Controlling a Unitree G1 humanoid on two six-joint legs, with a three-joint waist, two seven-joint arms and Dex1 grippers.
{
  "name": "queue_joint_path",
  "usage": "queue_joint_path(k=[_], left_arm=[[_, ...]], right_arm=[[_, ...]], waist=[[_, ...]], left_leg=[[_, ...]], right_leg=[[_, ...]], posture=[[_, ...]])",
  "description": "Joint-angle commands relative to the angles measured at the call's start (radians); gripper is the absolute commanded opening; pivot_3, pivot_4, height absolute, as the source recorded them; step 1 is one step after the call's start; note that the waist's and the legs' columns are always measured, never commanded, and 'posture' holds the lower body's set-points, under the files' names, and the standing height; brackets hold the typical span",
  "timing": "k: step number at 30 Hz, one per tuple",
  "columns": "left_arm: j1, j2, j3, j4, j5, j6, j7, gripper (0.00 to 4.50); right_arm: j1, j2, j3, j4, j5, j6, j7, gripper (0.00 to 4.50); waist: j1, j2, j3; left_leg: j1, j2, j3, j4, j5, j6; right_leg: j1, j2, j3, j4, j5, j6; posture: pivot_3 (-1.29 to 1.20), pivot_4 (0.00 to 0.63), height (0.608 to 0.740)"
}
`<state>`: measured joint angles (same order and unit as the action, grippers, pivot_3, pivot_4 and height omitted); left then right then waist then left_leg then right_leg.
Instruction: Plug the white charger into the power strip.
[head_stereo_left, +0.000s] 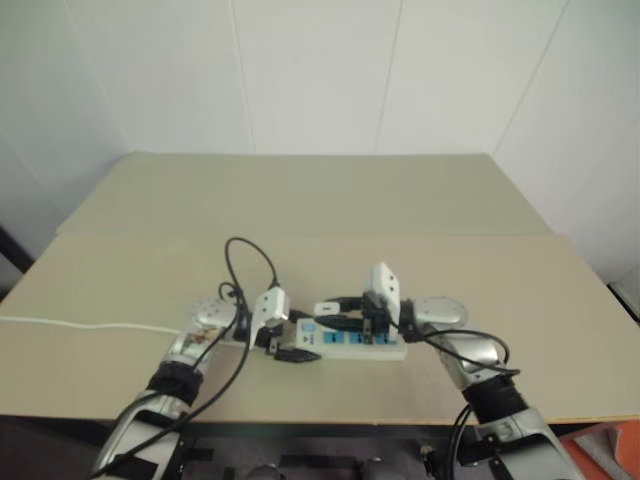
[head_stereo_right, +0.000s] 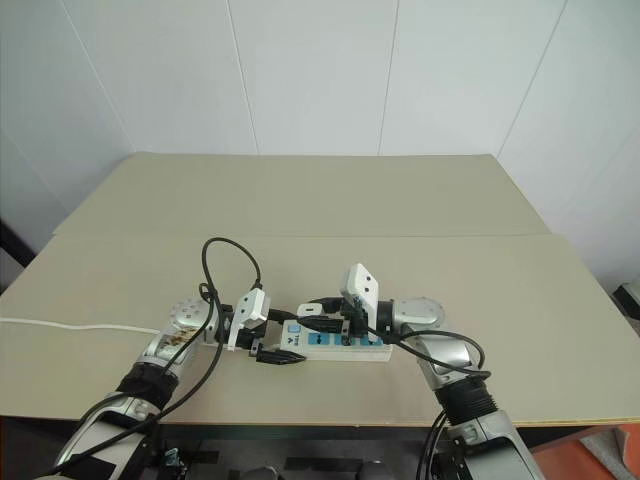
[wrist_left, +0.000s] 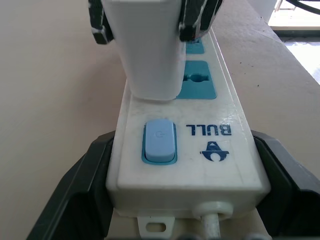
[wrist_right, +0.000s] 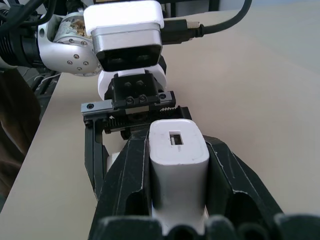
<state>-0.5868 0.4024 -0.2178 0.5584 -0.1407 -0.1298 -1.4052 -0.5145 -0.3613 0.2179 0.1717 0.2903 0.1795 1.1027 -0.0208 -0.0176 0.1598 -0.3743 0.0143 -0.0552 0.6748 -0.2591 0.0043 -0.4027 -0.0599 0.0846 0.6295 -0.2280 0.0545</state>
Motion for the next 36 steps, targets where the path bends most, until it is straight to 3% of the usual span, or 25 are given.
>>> queue_joint_path(k=[1, 27, 36], left_arm=[[0.029, 0.034, -0.036, -0.003, 0.035, 0.003, -0.023, 3.3], [0.057, 0.078, -0.037, -0.049, 0.017, 0.029, -0.034, 3.3], [0.053, 0.082, -0.045, -0.048, 0.014, 0.024, -0.031, 3.3]], right_arm=[[0.024, -0.054, -0.008, 0.091, -0.056, 0.0, -0.014, 1.15], [0.032, -0.164, -0.024, 0.232, -0.068, -0.097, 0.038, 1.15], [-0.007, -0.122, 0.022, 0.213, -0.073, -0.098, 0.051, 1.15]], waist=[[0.0, 0.0, 0.0], [0.003, 0.0, 0.0], [0.0, 0.0, 0.0]], left_leg=[[0.0, 0.0, 0.0, 0.0, 0.0, 0.0], [0.002, 0.0, 0.0, 0.0, 0.0, 0.0], [0.002, 0.0, 0.0, -0.001, 0.0, 0.0]], right_leg=[[0.0, 0.0, 0.0, 0.0, 0.0, 0.0], [0.002, 0.0, 0.0, -0.001, 0.0, 0.0], [0.002, 0.0, 0.0, -0.001, 0.0, 0.0]], posture=[[0.0, 0.15, 0.74], [0.0, 0.15, 0.74], [0.0, 0.15, 0.74]])
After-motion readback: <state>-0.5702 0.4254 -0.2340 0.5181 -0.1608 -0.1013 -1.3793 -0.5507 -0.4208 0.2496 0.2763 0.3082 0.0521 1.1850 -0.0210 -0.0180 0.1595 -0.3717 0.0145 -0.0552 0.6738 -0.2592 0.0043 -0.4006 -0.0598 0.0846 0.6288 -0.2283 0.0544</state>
